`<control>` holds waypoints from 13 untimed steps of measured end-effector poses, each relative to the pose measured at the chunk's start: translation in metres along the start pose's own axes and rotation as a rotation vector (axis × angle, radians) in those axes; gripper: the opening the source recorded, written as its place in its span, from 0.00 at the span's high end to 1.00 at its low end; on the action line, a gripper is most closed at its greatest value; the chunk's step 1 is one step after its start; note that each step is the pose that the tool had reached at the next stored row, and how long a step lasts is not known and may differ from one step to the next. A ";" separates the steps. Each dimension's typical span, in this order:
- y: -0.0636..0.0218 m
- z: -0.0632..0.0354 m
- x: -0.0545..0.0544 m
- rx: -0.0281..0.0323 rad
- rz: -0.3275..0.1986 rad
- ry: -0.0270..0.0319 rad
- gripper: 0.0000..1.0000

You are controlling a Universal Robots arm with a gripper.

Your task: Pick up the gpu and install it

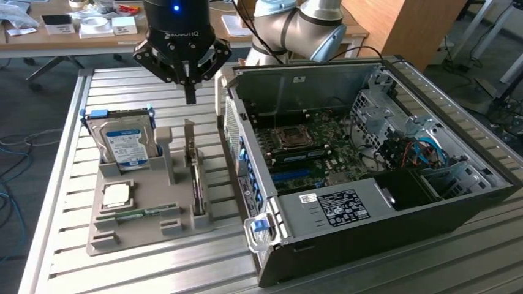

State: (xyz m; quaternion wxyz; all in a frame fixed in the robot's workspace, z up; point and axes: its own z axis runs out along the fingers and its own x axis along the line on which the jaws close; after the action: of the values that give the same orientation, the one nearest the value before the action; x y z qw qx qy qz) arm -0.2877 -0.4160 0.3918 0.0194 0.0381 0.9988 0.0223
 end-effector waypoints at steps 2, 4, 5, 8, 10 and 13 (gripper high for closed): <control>-0.0034 -0.0002 0.000 0.0001 0.000 0.0000 0.89; -0.0063 -0.0003 0.000 0.0001 0.000 0.0000 0.89; -0.0079 -0.0003 0.000 0.0001 0.000 0.0000 0.89; -0.0129 -0.0004 -0.001 0.0000 0.000 0.0000 0.89; -0.0156 -0.0006 -0.001 0.0001 0.000 0.0000 0.89; -0.0193 -0.0006 -0.001 0.0001 0.000 0.0000 0.89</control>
State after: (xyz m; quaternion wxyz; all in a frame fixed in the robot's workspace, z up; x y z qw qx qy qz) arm -0.2882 -0.4353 0.3915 0.0194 0.0381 0.9988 0.0223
